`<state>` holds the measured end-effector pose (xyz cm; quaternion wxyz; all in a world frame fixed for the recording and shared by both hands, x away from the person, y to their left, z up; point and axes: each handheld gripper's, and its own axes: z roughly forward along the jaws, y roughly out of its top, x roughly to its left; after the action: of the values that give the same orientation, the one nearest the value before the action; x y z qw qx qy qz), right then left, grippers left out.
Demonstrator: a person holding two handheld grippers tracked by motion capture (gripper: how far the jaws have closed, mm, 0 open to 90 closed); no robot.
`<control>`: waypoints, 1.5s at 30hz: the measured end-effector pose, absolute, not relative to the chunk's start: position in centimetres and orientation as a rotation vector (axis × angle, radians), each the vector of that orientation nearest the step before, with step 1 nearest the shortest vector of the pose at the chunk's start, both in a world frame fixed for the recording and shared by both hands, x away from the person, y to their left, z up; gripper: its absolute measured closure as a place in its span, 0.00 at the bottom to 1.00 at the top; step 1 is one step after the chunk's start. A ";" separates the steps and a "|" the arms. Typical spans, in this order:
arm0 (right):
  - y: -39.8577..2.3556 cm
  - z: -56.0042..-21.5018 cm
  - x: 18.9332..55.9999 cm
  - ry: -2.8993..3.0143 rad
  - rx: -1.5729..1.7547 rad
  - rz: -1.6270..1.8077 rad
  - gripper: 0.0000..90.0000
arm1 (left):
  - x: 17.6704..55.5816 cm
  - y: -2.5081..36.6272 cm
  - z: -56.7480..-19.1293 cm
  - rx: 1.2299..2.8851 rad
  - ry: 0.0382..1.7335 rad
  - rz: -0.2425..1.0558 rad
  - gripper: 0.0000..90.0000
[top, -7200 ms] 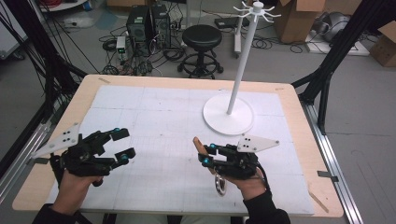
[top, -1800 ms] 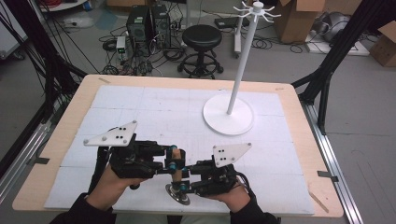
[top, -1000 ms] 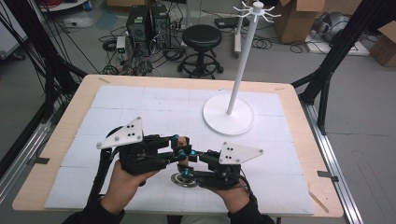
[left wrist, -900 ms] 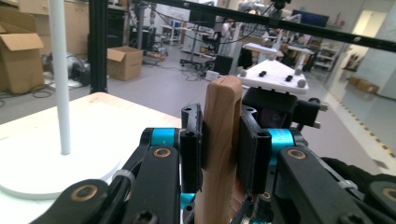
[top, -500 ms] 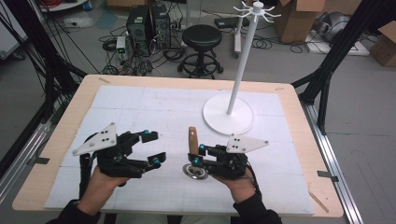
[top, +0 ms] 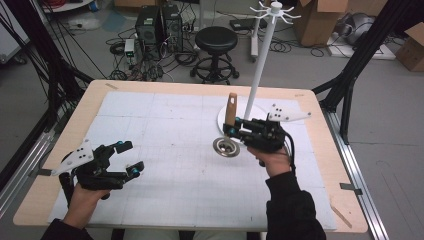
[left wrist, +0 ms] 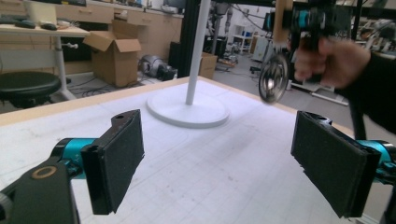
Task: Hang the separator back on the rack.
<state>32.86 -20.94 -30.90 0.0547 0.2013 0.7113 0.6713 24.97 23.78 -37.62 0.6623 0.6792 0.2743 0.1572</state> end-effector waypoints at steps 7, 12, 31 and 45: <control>-22.1 -26.9 35.9 2.113 0.633 2.008 0.80 | 25.1 24.4 -38.1 1.527 0.641 0.364 0.19; -22.3 -24.4 37.7 2.071 0.680 1.957 0.80 | 25.1 24.4 -38.2 1.535 0.642 0.362 0.19; -22.5 -19.7 42.5 1.947 0.848 1.859 0.80 | 25.3 24.8 -38.2 1.504 0.635 0.330 0.19; -22.4 -19.9 43.4 1.927 0.959 1.823 0.80 | 25.3 24.9 -38.2 1.494 0.637 0.320 0.19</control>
<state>43.36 -22.38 -19.92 0.1598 0.3355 0.6744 0.6380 25.31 24.92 -38.23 0.6767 0.6645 0.2833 0.1421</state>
